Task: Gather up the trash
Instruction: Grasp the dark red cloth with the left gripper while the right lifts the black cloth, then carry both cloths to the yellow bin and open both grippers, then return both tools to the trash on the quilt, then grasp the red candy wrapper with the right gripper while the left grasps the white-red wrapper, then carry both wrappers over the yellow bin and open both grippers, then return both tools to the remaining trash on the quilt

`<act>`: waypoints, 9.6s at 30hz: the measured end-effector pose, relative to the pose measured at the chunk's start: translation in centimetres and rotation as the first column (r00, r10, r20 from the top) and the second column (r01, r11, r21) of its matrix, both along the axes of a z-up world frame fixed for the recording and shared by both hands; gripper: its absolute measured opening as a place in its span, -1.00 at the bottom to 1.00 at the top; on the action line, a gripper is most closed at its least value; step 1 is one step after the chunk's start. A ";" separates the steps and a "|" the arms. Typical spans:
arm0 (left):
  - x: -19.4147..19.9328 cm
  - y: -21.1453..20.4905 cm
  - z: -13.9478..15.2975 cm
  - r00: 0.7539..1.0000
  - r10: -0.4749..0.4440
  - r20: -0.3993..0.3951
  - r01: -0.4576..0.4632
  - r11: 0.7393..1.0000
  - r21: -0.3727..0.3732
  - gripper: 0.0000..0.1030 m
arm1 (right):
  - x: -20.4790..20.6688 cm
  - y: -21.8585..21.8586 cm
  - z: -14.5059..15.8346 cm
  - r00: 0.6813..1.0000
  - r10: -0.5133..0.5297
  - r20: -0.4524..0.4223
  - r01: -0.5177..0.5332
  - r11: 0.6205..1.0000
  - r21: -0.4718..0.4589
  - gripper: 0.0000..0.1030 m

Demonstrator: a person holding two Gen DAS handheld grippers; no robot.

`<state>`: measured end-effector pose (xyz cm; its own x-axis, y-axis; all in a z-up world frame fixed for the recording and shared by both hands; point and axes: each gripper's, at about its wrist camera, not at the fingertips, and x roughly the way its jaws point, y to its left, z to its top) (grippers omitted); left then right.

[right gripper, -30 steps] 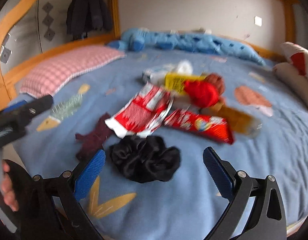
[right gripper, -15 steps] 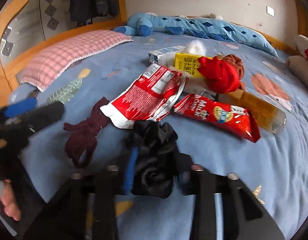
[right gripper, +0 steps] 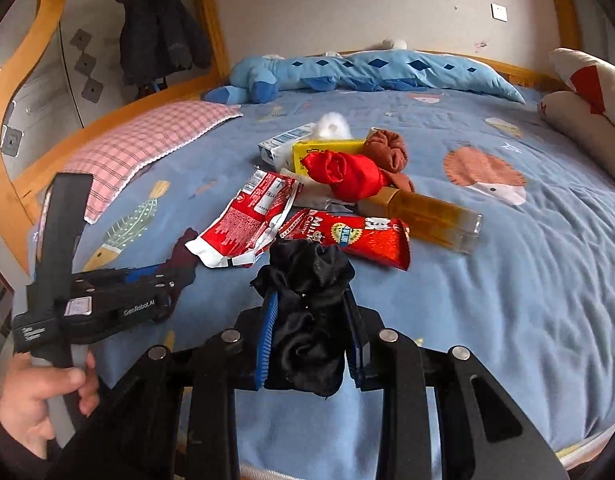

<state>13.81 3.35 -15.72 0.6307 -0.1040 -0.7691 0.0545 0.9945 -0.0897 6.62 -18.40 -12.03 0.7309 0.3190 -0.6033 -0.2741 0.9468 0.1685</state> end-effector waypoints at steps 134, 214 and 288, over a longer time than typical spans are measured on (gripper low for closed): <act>9.3 -3.4 -0.2 0.981 -0.194 0.024 0.195 0.980 -0.026 0.34 | 2.7 -1.7 3.7 0.970 -0.130 0.204 0.142 0.989 -0.046 0.84; -17.7 -29.7 10.4 0.462 -0.860 0.214 0.876 0.406 -0.259 -0.73 | -25.2 -23.5 6.3 0.930 -0.367 -0.008 0.367 0.930 -0.019 -0.39; -22.9 -35.7 7.5 0.343 -0.922 0.177 0.933 0.313 -0.180 0.88 | -35.9 -28.9 1.3 0.721 -0.691 -0.057 0.691 0.723 -0.012 0.83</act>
